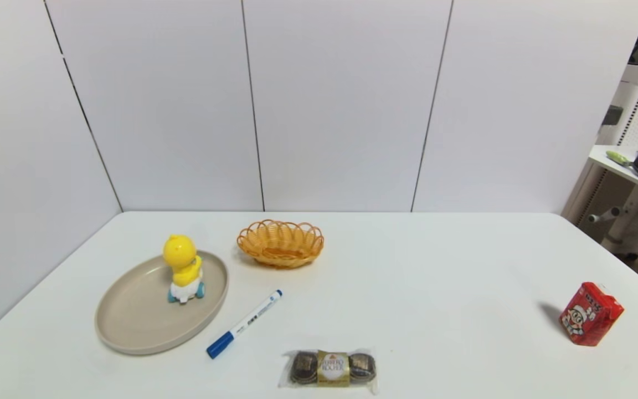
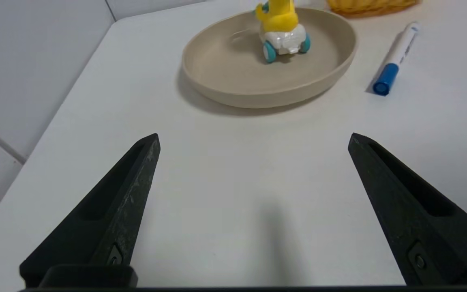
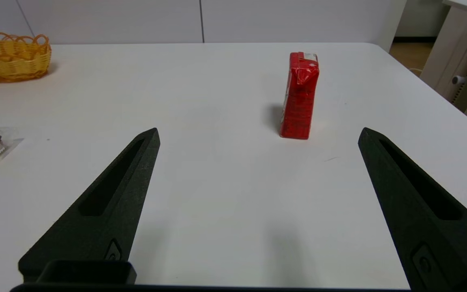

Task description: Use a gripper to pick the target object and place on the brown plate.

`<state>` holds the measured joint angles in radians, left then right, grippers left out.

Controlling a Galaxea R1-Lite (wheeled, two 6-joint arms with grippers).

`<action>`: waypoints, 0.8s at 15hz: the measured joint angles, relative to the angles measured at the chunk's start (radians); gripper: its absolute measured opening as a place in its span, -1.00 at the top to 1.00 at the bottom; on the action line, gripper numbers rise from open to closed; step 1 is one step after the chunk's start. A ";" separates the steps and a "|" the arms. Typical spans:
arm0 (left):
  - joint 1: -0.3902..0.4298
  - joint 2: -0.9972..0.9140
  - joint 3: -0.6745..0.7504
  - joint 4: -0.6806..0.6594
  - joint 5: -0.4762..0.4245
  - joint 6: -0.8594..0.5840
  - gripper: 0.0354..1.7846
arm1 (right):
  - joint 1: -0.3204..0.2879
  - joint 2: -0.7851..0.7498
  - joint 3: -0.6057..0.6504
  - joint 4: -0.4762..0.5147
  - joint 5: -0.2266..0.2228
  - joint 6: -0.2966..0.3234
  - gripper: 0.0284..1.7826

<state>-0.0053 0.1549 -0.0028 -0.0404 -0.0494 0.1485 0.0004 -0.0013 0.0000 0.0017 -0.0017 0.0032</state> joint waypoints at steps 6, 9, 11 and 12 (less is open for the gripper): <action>0.011 -0.145 -0.005 0.061 0.042 -0.142 -0.89 | 0.000 0.000 0.000 0.000 0.000 0.000 -0.90; 0.011 -0.154 -0.002 0.039 0.044 -0.157 -0.89 | 0.000 0.000 0.000 0.000 0.000 0.000 -0.90; 0.011 -0.155 0.000 0.037 0.044 -0.157 -0.89 | 0.000 0.000 0.000 0.000 0.000 0.000 -0.90; 0.010 -0.155 0.000 0.037 0.044 -0.157 -0.89 | 0.000 0.000 0.000 -0.001 0.000 -0.001 -0.90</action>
<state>0.0051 -0.0004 -0.0028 -0.0036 -0.0053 -0.0089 0.0000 -0.0013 0.0000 0.0009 -0.0019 0.0019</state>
